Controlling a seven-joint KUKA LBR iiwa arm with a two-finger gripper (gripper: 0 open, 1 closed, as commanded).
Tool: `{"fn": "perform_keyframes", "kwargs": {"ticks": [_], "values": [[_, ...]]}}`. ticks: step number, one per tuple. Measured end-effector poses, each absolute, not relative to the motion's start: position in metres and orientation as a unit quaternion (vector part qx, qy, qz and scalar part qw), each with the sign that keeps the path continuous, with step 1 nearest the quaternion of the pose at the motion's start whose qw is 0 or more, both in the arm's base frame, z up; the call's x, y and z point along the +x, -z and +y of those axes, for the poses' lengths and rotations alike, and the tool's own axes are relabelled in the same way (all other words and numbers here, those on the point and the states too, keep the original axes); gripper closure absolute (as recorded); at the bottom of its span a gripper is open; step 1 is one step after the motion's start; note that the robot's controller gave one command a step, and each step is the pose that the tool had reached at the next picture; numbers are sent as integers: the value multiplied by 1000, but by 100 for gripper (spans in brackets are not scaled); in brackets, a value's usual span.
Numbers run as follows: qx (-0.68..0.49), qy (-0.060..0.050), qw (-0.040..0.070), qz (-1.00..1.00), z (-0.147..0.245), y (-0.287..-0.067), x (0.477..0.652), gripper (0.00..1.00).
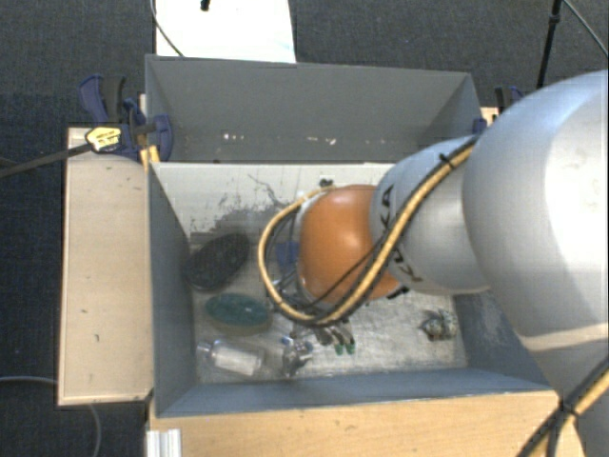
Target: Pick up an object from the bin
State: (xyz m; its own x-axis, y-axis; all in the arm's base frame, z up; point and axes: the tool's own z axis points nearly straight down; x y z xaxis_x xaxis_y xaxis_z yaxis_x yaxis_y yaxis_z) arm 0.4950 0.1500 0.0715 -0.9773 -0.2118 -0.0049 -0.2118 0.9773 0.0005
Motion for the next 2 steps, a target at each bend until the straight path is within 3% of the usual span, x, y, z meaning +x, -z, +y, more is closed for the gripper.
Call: {"fn": "perform_keyframes", "kwargs": {"ticks": [1,2], "values": [[-103,-1,5,995,149,-73,497,100],[-114,-1,5,993,129,-228,498,100]]}}
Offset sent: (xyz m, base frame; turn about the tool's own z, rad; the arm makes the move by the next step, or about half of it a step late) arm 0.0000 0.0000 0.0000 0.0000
